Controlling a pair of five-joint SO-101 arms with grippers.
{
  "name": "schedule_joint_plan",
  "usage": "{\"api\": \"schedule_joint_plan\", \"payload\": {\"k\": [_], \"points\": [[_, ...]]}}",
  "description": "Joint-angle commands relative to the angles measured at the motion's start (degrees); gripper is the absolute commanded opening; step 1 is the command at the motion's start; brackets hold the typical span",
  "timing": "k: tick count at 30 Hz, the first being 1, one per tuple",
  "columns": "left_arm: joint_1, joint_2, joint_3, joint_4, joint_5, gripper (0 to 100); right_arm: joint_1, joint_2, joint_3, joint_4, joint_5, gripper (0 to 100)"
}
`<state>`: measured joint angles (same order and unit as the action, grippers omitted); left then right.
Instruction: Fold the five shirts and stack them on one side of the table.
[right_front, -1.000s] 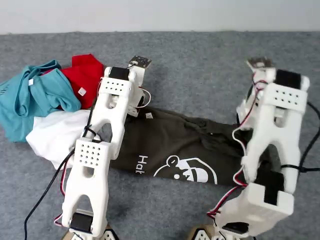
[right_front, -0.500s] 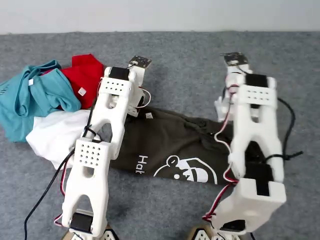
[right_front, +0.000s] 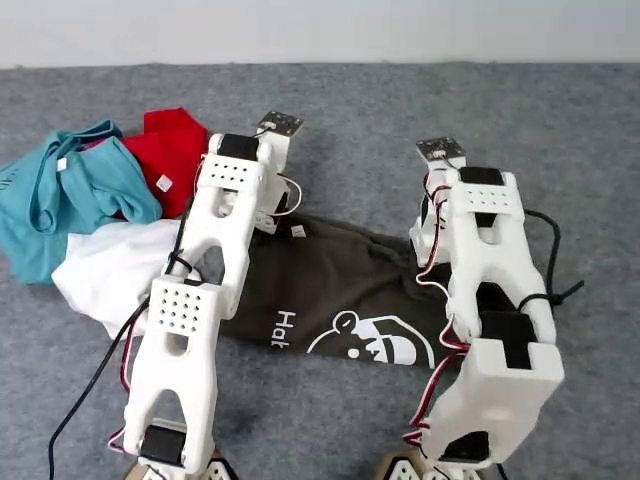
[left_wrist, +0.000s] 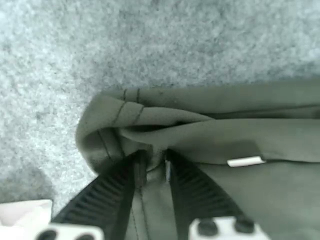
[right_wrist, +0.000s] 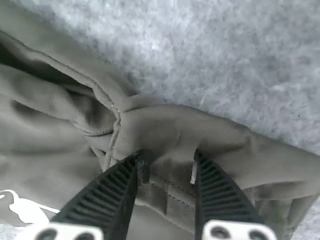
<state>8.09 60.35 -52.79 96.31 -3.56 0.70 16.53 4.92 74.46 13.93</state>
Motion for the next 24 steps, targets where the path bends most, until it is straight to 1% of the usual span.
{"api": "schedule_joint_plan", "payload": {"k": [1, 7, 11, 13, 16, 20, 24], "points": [[-0.53, 0.18, 0.48, -0.44, 0.44, 8, -0.66, -0.31, 1.85, -0.13, -0.62, 15.1], [-0.53, 0.18, 0.48, -0.44, 0.44, 8, -4.62, -0.31, 11.60, -8.22, -0.70, 15.1], [-0.53, 0.18, 0.48, -0.44, 0.44, 8, -6.64, -0.31, 13.01, -9.19, -0.70, 15.1], [-0.53, 0.18, 0.48, -0.44, 0.44, 8, -6.11, -0.40, 11.60, -8.40, -0.62, 15.1], [-0.53, 0.18, 0.48, -0.44, 0.44, 8, -4.44, -0.48, 8.00, -4.26, -0.26, 15.1], [-0.53, 0.18, 0.31, -0.44, 0.53, 8, -0.13, -3.03, 1.32, 2.33, 0.09, 15.1], [-0.53, -0.26, 0.04, -0.18, 0.53, 9, 3.74, -9.10, -2.37, 6.02, 3.96, 15.1]]}}
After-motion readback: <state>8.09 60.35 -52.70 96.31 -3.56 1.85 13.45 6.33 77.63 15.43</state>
